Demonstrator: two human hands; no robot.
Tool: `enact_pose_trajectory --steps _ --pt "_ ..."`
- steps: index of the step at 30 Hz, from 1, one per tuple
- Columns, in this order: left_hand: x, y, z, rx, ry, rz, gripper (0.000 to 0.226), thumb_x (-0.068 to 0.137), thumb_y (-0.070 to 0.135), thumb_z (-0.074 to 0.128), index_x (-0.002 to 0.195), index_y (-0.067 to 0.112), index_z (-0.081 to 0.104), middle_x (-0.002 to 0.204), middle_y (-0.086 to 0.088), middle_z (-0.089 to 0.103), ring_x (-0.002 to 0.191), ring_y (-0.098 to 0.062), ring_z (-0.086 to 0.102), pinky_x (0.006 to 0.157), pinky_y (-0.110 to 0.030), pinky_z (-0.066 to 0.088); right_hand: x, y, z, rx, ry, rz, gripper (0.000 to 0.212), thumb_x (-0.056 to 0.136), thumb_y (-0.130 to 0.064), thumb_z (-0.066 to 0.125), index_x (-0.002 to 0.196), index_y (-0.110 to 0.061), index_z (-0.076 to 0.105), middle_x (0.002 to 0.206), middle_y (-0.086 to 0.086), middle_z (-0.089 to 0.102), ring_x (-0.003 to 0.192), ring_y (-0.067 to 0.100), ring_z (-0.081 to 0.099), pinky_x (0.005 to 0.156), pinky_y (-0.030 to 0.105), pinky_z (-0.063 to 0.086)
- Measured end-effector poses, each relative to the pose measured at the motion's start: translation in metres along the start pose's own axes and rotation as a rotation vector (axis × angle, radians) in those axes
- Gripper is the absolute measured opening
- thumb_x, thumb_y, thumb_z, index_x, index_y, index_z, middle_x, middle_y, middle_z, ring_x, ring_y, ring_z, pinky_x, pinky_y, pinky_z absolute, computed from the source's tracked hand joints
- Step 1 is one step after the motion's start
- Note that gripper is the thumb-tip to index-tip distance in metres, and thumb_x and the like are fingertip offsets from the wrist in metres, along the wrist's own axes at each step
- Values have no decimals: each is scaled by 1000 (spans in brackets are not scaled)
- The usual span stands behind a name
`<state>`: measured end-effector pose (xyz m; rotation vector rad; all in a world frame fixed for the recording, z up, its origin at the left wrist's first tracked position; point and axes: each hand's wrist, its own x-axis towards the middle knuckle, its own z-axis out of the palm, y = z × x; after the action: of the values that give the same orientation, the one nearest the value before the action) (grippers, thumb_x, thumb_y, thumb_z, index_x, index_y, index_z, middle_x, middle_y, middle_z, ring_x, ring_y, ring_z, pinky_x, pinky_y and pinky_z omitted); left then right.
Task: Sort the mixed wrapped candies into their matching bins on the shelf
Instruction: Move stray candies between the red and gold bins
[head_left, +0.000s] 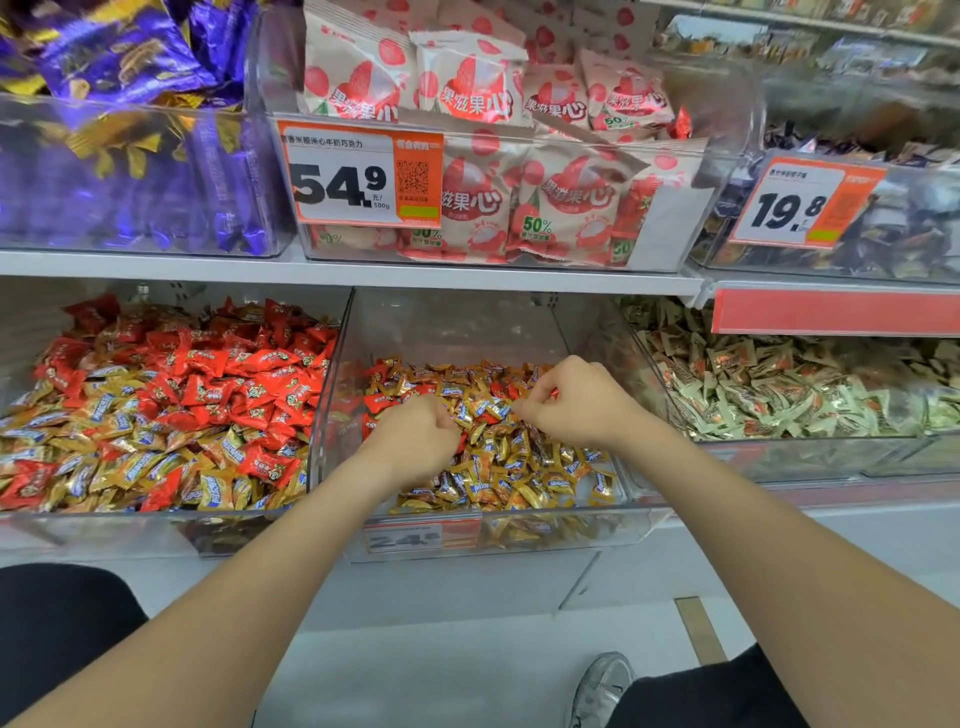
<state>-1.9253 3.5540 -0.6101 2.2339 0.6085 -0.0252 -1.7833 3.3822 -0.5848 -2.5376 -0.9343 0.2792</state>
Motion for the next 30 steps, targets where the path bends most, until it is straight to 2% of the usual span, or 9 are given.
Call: enact_pose_trajectory --steps 2,5,8,12,16,18,21,26,30 --pt "6 -4 4 147 -36 54 19 95 7 59 112 15 64 102 -5 68 71 -19 60 56 -26 44 6 -4 5 -11 -13 -29 25 99 -28 65 78 -20 77 82 -2 77 73 15 72 74 35 60" --pt "18 -11 12 348 0 124 31 91 14 71 122 15 70 122 -5 68 111 -26 64 88 -36 54 12 -10 20 -130 -65 -130 18 104 -26 58 106 -34 74 87 -7 74 80 17 70 78 39 60" --pt "23 -13 17 396 24 123 10 93 21 75 99 13 75 104 -8 72 99 -30 67 79 -37 53 22 -15 35 -358 -110 -189 28 109 -29 51 129 -41 67 122 -3 71 107 26 69 85 42 56" --pt "19 -5 14 222 37 64 38 102 28 55 70 8 53 68 -8 58 64 -28 57 54 -34 39 41 -16 39 -450 -199 -156 38 106 -36 58 144 -38 59 145 4 60 127 32 61 92 45 50" --pt "11 8 13 -193 106 -94 51 103 35 45 55 18 37 44 6 38 47 -21 35 54 -28 32 47 -17 33 -339 -285 -122 28 99 -45 70 121 -28 71 122 -1 71 109 25 65 85 40 50" --pt "12 7 10 -378 126 -143 49 102 38 50 60 16 41 52 1 38 51 -22 35 58 -30 34 47 -16 32 -271 -304 -102 19 99 -41 71 102 -23 74 93 -3 73 82 18 66 83 41 55" --pt "14 2 5 -514 111 -216 34 99 36 59 76 10 59 75 -9 50 50 -23 44 64 -32 40 44 -14 30 -192 -317 -64 35 105 -32 55 84 -7 69 62 -2 57 54 19 49 73 47 56" --pt "19 -6 9 -512 28 -221 9 100 9 63 97 6 70 106 -7 64 51 -13 58 67 -33 56 33 -12 15 -155 -155 -3 49 100 -39 47 57 -15 45 53 2 44 50 23 41 56 32 36" --pt "23 -4 15 -444 33 -185 23 101 -4 51 99 13 68 125 -9 57 66 -19 70 76 -42 65 29 1 -2 -144 -74 58 54 106 -43 51 64 -9 54 65 9 67 59 30 64 60 36 53"
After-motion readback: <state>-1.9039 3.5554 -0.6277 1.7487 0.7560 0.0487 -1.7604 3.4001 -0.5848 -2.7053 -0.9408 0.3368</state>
